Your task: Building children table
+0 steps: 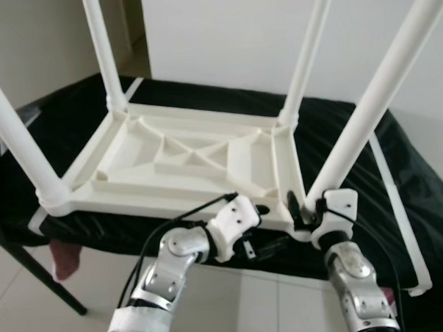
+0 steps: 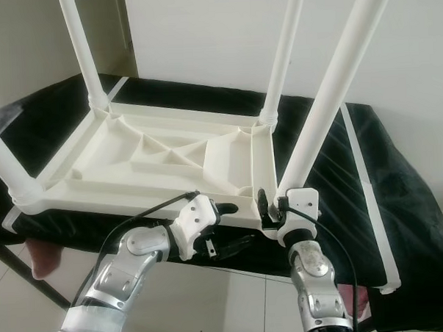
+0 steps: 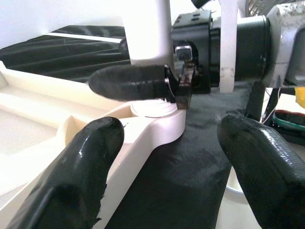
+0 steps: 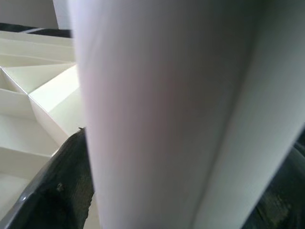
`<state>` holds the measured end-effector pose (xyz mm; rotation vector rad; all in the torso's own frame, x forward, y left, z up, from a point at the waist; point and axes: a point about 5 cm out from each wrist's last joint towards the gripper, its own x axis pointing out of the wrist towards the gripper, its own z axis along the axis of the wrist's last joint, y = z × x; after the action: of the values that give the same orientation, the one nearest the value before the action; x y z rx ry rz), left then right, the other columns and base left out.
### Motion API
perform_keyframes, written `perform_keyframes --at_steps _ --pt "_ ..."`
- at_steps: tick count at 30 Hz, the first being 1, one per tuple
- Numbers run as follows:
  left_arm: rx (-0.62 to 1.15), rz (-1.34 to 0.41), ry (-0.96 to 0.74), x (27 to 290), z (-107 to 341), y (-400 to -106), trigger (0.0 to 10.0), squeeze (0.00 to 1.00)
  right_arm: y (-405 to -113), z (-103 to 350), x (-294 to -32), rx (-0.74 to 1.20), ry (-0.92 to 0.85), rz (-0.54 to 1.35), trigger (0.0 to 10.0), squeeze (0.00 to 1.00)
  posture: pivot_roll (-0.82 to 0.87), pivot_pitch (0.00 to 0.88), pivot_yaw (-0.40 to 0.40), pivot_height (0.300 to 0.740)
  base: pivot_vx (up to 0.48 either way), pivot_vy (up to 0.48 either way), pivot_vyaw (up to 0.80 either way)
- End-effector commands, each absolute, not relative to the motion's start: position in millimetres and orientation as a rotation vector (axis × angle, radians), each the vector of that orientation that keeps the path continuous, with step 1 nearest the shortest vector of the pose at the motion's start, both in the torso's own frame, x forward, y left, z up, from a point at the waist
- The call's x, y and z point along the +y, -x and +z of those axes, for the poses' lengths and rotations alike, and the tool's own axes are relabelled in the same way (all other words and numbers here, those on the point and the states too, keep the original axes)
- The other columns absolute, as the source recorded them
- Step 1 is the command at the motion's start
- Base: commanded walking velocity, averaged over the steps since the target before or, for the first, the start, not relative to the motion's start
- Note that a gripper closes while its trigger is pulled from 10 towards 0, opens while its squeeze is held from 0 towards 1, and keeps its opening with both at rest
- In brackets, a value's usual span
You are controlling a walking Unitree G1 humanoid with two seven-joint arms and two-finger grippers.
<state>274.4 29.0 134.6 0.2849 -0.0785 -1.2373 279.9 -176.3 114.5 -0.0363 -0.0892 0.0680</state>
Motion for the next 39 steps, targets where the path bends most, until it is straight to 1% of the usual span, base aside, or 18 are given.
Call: perform_keyframes --at_steps 1,7,14,16,17,18,24,25,27,28,29,30,39 --pt "-0.088 -1.107 -0.272 32 133 -280 10.0 0.00 -281 112 -178 -0.081 0.031 0.075 10.0 0.00 0.04 0.000 -0.066 0.740 0.000 0.000 0.00" --pt "-0.075 -1.137 -0.232 33 134 -279 10.0 0.00 -281 111 -175 -0.097 0.022 0.095 10.0 0.00 0.04 0.000 -0.062 0.740 0.000 0.000 0.00" --pt "-0.060 -1.157 -0.233 33 133 -278 10.0 0.00 -280 112 -177 -0.103 -0.004 0.146 10.0 0.00 0.04 0.000 -0.056 0.740 0.000 0.000 0.00" --pt "-0.032 -1.192 -0.273 32 124 -273 10.0 0.00 -281 112 -181 -0.100 0.010 0.212 10.0 0.00 0.04 0.000 -0.054 0.740 0.000 0.000 0.00" --pt "-0.021 -1.209 -0.279 30 120 -271 10.0 0.00 -282 112 -185 -0.093 0.036 0.275 10.0 0.00 0.04 0.000 -0.053 0.740 0.000 0.000 0.00" --pt "-0.021 -1.209 -0.279 30 120 -271 10.0 0.00 -282 112 -185 -0.093 0.036 0.275 10.0 0.00 0.04 0.000 -0.053 0.740 0.000 0.000 0.00" --pt "-0.021 -1.214 -0.273 26 120 -270 10.0 0.00 -286 109 -187 -0.046 0.095 0.434 10.0 0.00 0.04 0.000 -0.053 0.740 0.000 0.000 0.00" --pt "-0.022 -1.214 -0.270 25 121 -271 10.0 0.00 -288 107 -188 -0.035 0.118 0.455 4.3 0.00 0.04 0.000 -0.053 0.740 0.000 0.000 0.00" --pt "-0.022 -1.214 -0.270 25 121 -271 10.0 0.00 -289 107 -188 -0.033 0.125 0.460 4.3 0.00 0.04 0.000 -0.053 0.740 0.000 0.000 0.00" --pt "-0.022 -1.214 -0.269 25 122 -271 10.0 0.00 -289 107 -189 -0.034 0.126 0.465 2.9 0.00 0.04 0.000 -0.053 0.740 0.000 0.000 0.00" --pt "-0.022 -1.214 -0.269 25 122 -271 10.0 0.00 -289 107 -189 -0.034 0.126 0.465 2.9 0.00 0.04 0.000 -0.053 0.740 0.000 0.000 0.00" --pt "-0.022 -1.213 -0.269 25 122 -271 10.0 0.00 -289 107 -189 -0.034 0.126 0.470 0.0 0.00 0.04 0.000 -0.054 0.740 0.000 0.000 0.00" --pt "-0.018 -1.211 -0.266 25 122 -270 10.0 0.00 -290 106 -193 -0.028 0.102 0.483 0.0 0.00 0.04 0.000 -0.059 0.740 0.000 0.000 0.00"
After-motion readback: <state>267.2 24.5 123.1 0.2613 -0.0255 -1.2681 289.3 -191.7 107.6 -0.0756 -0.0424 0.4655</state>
